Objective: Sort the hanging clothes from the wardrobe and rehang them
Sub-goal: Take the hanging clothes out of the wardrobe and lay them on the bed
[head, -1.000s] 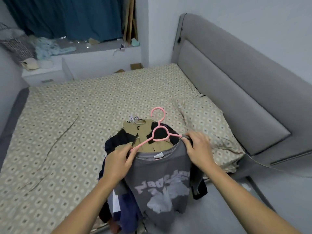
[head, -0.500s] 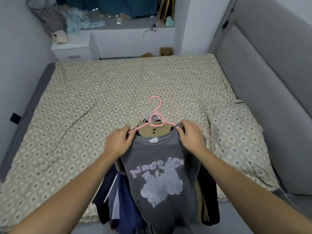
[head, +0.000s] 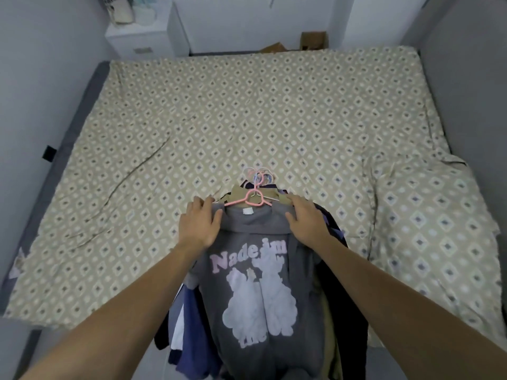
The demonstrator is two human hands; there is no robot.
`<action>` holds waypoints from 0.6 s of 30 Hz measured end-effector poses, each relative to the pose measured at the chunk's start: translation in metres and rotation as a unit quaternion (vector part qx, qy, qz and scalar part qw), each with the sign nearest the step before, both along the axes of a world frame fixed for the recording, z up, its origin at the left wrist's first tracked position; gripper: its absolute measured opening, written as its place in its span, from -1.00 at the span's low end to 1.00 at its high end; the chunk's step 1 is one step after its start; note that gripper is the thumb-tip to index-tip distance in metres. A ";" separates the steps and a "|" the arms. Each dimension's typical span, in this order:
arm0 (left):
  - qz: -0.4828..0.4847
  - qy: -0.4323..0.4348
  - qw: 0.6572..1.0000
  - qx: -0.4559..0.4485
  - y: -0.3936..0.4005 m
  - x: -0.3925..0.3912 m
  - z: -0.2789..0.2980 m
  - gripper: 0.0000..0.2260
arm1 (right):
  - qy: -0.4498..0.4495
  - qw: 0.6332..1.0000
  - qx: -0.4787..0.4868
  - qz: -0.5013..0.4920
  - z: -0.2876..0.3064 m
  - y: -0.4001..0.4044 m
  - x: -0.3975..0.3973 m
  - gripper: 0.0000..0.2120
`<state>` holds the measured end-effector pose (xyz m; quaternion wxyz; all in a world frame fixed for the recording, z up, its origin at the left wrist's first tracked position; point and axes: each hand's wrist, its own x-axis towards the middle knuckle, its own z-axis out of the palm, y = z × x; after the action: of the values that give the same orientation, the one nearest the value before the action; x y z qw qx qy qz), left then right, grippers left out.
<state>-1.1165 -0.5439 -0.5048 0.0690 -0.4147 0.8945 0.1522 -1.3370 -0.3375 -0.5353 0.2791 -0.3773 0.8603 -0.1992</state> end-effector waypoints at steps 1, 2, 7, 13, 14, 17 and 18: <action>-0.004 0.001 1.000 0.003 0.003 -0.001 0.003 -0.65 | -0.002 1.000 -0.003 -0.001 0.000 0.003 0.000 -0.48; -0.012 0.004 1.000 0.004 0.006 -0.002 0.006 -0.64 | -0.001 1.000 -0.008 -0.003 0.002 0.006 0.001 -0.49; -0.073 0.027 0.997 -0.017 0.016 -0.009 0.038 -0.57 | 0.033 0.997 -0.061 -0.040 0.038 0.023 0.010 -0.56; -0.179 0.094 0.978 -0.042 0.032 -0.024 0.098 -0.41 | 0.106 0.979 -0.105 -0.135 0.097 0.071 0.049 -0.56; -0.198 0.109 0.973 -0.044 0.037 -0.025 0.107 -0.43 | 0.118 0.975 -0.109 -0.154 0.108 0.082 0.060 -0.55; -0.256 0.139 0.955 -0.044 0.055 -0.023 0.134 -0.48 | 0.150 0.959 -0.114 -0.211 0.137 0.116 0.094 -0.54; -0.276 0.149 0.949 -0.041 0.062 -0.021 0.143 -0.47 | 0.163 0.952 -0.114 -0.232 0.147 0.126 0.106 -0.54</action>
<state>-1.1376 -0.4824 -0.3620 -0.0429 -0.1267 0.9795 0.1505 -1.2311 -0.2115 -0.3888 0.0368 -0.2243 0.9294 -0.2909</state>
